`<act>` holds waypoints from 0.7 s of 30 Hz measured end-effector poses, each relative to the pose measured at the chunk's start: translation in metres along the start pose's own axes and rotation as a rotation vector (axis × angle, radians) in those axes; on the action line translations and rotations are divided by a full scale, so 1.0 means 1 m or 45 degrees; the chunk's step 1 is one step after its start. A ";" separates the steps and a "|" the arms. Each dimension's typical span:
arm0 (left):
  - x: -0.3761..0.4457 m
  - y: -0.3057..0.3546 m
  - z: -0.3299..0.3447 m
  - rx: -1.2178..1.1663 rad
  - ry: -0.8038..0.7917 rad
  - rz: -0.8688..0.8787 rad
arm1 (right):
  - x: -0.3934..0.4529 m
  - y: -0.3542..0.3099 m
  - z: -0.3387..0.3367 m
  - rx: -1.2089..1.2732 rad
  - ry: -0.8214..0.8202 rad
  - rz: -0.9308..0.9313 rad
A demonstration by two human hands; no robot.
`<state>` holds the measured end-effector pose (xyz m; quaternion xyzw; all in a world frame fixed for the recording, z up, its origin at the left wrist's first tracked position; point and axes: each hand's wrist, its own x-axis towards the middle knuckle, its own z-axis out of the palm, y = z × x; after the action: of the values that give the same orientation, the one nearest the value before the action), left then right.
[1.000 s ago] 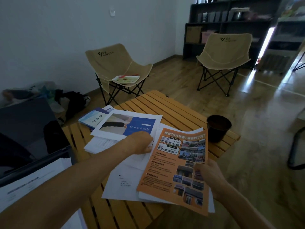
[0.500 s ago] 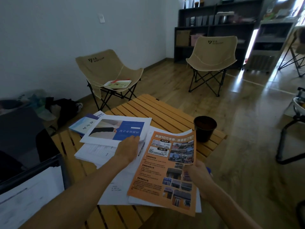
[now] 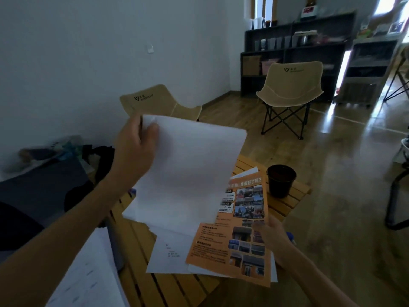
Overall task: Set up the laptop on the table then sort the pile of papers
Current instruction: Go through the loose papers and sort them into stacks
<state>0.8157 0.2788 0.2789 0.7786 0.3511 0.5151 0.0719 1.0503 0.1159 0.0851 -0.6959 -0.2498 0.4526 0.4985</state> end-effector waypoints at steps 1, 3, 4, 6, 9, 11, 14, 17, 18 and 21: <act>0.009 0.000 -0.002 -0.047 0.012 -0.048 | 0.001 -0.001 0.000 0.037 -0.012 0.013; 0.015 -0.007 0.011 -0.074 0.000 -0.207 | -0.001 -0.005 0.001 0.118 -0.061 0.024; 0.010 -0.013 0.023 -0.050 -0.040 -0.304 | 0.000 -0.005 0.001 0.154 -0.082 0.030; -0.016 -0.034 0.054 -0.048 -0.168 -0.498 | -0.002 -0.009 0.003 0.209 -0.131 0.061; -0.068 -0.071 0.098 -0.014 -0.312 -0.809 | -0.003 -0.014 0.009 0.136 -0.151 0.071; -0.092 -0.088 0.120 0.013 -0.356 -0.979 | 0.003 -0.011 0.012 0.006 -0.141 0.096; -0.115 -0.103 0.140 -0.017 -0.399 -1.160 | 0.009 -0.004 0.014 -0.059 -0.142 0.135; -0.128 -0.109 0.145 -0.043 -0.559 -1.142 | 0.017 0.003 0.017 -0.134 -0.173 0.129; -0.130 -0.111 0.144 0.000 -0.583 -1.093 | 0.016 0.005 0.018 -0.136 -0.187 0.121; -0.118 -0.106 0.127 0.092 -0.435 -0.953 | 0.017 0.006 0.020 -0.097 -0.207 0.118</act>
<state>0.8474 0.3161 0.0820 0.6736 0.6107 0.3042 0.2841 1.0402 0.1366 0.0707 -0.6861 -0.2740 0.5202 0.4284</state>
